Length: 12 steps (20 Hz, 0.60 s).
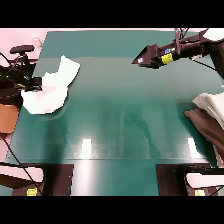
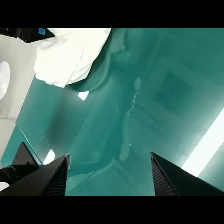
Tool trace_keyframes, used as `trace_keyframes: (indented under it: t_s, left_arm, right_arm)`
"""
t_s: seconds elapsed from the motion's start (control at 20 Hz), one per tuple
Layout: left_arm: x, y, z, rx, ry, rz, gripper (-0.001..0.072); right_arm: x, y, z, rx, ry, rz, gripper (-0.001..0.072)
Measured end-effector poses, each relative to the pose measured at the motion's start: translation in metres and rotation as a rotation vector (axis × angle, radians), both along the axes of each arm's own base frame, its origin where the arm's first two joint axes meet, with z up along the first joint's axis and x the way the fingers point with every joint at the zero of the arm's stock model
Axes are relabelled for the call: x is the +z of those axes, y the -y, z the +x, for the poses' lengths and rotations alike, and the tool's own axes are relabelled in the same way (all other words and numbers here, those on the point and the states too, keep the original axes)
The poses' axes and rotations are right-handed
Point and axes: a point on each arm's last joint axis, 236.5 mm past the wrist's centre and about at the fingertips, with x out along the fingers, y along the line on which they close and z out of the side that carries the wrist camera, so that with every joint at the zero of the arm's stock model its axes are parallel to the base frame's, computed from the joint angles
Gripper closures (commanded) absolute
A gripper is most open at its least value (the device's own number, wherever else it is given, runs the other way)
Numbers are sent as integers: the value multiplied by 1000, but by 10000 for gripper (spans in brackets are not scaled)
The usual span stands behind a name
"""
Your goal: Fold the shirts.
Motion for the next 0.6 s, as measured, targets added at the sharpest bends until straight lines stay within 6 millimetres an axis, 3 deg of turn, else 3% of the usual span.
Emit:
trace_keyframes:
  t_s: [0.1,0.15,0.25,0.3,0.45,0.6]
  left_arm:
    - [4,15,5,-16,14,-60,689]
    - [11,26,8,-40,25,-88,689]
    - [39,62,21,-118,86,-154,689]
    - [64,87,29,-173,141,-185,690]
    - [163,180,45,-393,364,-256,689]
    - [295,276,24,-610,700,-306,689]
  right_arm:
    - [0,0,1,-2,1,1,143]
    - [1,0,1,-5,4,2,191]
    - [2,1,5,-16,13,5,226]
    - [2,2,7,-25,17,7,227]
    - [4,14,17,-66,25,12,226]
    - [9,38,28,-127,35,14,226]
